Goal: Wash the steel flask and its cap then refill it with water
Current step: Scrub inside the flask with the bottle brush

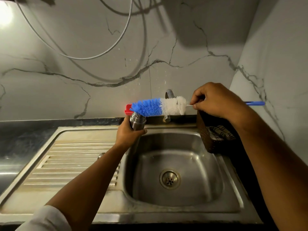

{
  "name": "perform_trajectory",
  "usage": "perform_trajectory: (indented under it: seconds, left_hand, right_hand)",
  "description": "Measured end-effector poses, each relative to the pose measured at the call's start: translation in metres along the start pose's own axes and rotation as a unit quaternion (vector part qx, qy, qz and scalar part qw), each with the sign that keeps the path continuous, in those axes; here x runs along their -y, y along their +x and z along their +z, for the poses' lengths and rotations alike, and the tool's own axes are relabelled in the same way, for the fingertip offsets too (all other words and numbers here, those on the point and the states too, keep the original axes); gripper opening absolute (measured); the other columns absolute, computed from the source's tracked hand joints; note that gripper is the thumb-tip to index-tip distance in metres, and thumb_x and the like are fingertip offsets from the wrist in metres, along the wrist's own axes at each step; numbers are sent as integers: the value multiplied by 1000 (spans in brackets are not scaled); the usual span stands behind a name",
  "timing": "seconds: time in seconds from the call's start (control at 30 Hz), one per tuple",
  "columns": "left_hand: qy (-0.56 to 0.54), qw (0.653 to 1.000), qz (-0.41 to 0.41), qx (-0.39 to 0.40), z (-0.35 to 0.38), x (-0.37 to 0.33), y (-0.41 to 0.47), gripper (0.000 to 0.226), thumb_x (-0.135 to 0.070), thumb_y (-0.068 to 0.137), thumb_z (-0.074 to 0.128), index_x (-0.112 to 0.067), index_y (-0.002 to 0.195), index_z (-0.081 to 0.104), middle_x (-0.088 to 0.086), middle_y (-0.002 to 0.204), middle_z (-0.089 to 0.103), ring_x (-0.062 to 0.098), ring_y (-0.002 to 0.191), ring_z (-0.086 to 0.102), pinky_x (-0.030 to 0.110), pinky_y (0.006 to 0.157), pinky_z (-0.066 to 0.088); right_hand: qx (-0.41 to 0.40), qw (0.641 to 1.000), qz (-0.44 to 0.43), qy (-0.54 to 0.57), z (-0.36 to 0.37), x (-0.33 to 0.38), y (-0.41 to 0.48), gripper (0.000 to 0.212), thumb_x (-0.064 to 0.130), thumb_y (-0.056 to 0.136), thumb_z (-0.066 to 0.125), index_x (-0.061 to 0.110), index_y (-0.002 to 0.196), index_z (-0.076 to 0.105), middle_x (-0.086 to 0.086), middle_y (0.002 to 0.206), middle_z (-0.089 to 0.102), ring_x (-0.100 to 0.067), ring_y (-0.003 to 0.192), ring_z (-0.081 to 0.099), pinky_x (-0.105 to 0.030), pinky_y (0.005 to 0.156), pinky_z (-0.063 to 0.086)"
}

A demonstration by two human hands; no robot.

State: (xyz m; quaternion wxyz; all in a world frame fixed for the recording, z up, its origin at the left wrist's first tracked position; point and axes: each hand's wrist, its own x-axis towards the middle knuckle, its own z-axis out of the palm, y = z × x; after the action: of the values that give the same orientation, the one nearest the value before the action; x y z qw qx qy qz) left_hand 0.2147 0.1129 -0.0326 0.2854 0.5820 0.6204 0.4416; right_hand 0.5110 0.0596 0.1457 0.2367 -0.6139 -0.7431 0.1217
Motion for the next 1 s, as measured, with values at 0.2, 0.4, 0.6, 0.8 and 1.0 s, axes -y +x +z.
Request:
perform_trajectory:
  seconds: [0.2,0.4,0.6,0.8,1.0]
  left_hand:
    - [45,999,31,3,12,0,-6,79,-15,63,97,-30,129,56,-11,116,68,16,106,67,36,90,56]
    - [129,989,75,17,21,2,-13,80,-17,60,97,-23,130,58,-2,122,70,20,107,67,40,88,56]
    - [197,972,121,41,31,-2,-22,72,-22,66,90,-25,130,58,0,118,70,24,101,68,42,81,58]
    - [251,952,157,77,41,-11,-28,74,-34,69,87,-30,135,55,-3,121,69,21,102,67,42,82,59]
    - [225,959,148,87,53,-14,-33,73,-34,67,90,-33,132,55,-9,118,68,12,100,65,34,83,57]
  right_hand:
    - [38,994,19,-101,-22,9,-7,19,10,88,74,28,86,78,9,91,72,-15,87,67,-34,73,54]
    - [60,986,39,-148,-37,9,-7,24,3,85,73,26,83,79,5,88,74,-18,86,68,-39,80,59]
    - [63,977,24,-204,-41,13,-11,22,5,86,70,25,85,77,5,87,72,-18,82,67,-41,81,59]
    - [49,960,-7,-276,-38,29,-15,16,10,90,65,23,92,74,1,89,70,-22,80,65,-36,73,51]
    - [63,955,-8,-289,-8,29,-7,9,10,89,67,17,94,70,-3,88,68,-23,77,64,-36,70,50]
